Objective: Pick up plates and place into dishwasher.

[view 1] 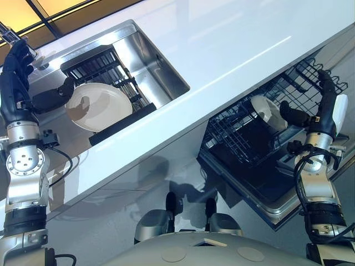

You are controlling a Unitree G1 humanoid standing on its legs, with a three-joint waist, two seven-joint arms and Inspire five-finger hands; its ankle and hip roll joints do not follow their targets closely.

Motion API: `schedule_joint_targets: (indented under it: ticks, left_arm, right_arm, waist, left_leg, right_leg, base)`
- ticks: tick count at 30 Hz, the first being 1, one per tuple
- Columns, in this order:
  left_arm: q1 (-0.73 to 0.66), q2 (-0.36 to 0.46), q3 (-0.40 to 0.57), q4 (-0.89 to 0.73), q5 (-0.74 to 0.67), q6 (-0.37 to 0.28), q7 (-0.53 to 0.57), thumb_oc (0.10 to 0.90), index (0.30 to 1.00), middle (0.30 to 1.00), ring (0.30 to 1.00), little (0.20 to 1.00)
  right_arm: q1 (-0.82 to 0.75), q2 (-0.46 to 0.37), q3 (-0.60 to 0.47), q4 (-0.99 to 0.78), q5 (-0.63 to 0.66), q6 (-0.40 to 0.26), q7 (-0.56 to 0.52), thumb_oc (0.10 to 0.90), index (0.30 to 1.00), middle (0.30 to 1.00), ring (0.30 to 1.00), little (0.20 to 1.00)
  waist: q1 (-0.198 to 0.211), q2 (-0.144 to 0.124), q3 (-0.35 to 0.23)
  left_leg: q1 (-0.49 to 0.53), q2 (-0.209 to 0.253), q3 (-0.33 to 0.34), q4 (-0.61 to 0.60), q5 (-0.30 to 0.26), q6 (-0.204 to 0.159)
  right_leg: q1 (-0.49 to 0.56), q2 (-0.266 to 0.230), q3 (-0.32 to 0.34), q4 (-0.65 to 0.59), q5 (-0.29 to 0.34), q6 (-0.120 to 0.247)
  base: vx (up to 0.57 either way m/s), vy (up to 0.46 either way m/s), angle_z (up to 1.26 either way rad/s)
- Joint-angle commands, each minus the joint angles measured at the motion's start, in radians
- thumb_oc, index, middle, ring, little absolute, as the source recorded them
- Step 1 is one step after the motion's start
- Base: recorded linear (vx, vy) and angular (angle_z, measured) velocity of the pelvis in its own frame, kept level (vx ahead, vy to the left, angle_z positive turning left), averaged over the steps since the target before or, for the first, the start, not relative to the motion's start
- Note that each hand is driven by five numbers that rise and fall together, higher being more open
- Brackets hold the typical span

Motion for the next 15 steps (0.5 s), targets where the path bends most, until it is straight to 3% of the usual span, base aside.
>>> schedule_joint_targets:
  ticks: [1, 2, 3, 8, 11, 15]
  left_arm:
    - [-0.054, 0.056, 0.05, -0.017, 0.184, -0.201, 0.195, 0.8, 0.9, 0.9, 0.9, 0.9]
    - [-0.053, 0.064, 0.053, -0.018, 0.249, -0.205, 0.238, 0.8, 0.9, 0.9, 0.9, 0.9]
    - [-0.051, 0.093, 0.057, -0.014, 0.431, -0.2, 0.31, 0.8, 0.9, 0.9, 0.9, 0.9]
    - [0.056, 0.268, 0.112, 0.045, 0.901, -0.082, 0.541, 0.8, 0.9, 0.9, 0.9, 0.9]
    - [0.157, 0.345, 0.183, 0.087, 0.958, -0.02, 0.654, 0.8, 0.9, 0.9, 0.9, 0.9]
    - [0.26, 0.361, 0.261, 0.129, 1.06, 0.033, 0.721, 0.8, 0.9, 0.9, 0.9, 0.9]
  right_arm:
    - [-0.03, -0.077, 0.009, -0.029, -0.031, -0.106, -0.028, 0.8, 0.9, 0.9, 0.9, 0.9]
    - [-0.028, -0.076, 0.009, -0.026, -0.032, -0.11, -0.028, 0.8, 0.9, 0.9, 0.9, 0.9]
    - [-0.025, -0.074, 0.012, -0.025, -0.034, -0.115, -0.028, 0.8, 0.9, 0.9, 0.9, 0.9]
    - [0.013, -0.098, -0.014, -0.043, -0.007, -0.126, 0.006, 0.8, 0.9, 0.9, 0.9, 0.9]
    - [0.033, -0.116, -0.032, -0.046, 0.013, -0.128, 0.024, 0.8, 0.9, 0.9, 0.9, 0.9]
    - [0.055, -0.119, -0.048, -0.046, 0.016, -0.131, 0.034, 0.8, 0.9, 0.9, 0.9, 0.9]
  waist:
    - [-0.008, 0.028, -0.138]
    - [-0.008, 0.029, -0.139]
    - [-0.009, 0.03, -0.141]
    - [-0.011, 0.035, -0.152]
    - [-0.007, 0.039, -0.157]
    - [0.0, 0.042, -0.159]
  left_leg:
    - [0.031, -0.043, 0.002, 0.004, -0.14, 0.016]
    - [0.031, -0.043, 0.003, 0.004, -0.141, 0.016]
    - [0.03, -0.043, 0.004, 0.003, -0.141, 0.015]
    - [0.027, -0.043, 0.016, 0.001, -0.145, 0.014]
    - [0.026, -0.044, 0.025, 0.001, -0.146, 0.014]
    - [0.027, -0.045, 0.031, 0.001, -0.148, 0.014]
  right_leg:
    - [-0.061, 0.065, -0.027, 0.12, -0.15, -0.002]
    - [-0.062, 0.064, -0.028, 0.119, -0.15, -0.002]
    - [-0.063, 0.063, -0.028, 0.118, -0.148, -0.001]
    - [-0.066, 0.058, -0.032, 0.107, -0.141, 0.005]
    - [-0.063, 0.055, -0.036, 0.097, -0.135, 0.008]
    - [-0.06, 0.052, -0.042, 0.092, -0.134, 0.011]
  base:
    - [0.0, 0.0, 0.0]
    - [0.0, 0.0, 0.0]
    - [0.0, 0.0, 0.0]
    - [0.0, 0.001, -0.01]
    - [0.01, 0.01, -0.06]
    - [0.0, 0.004, -0.01]
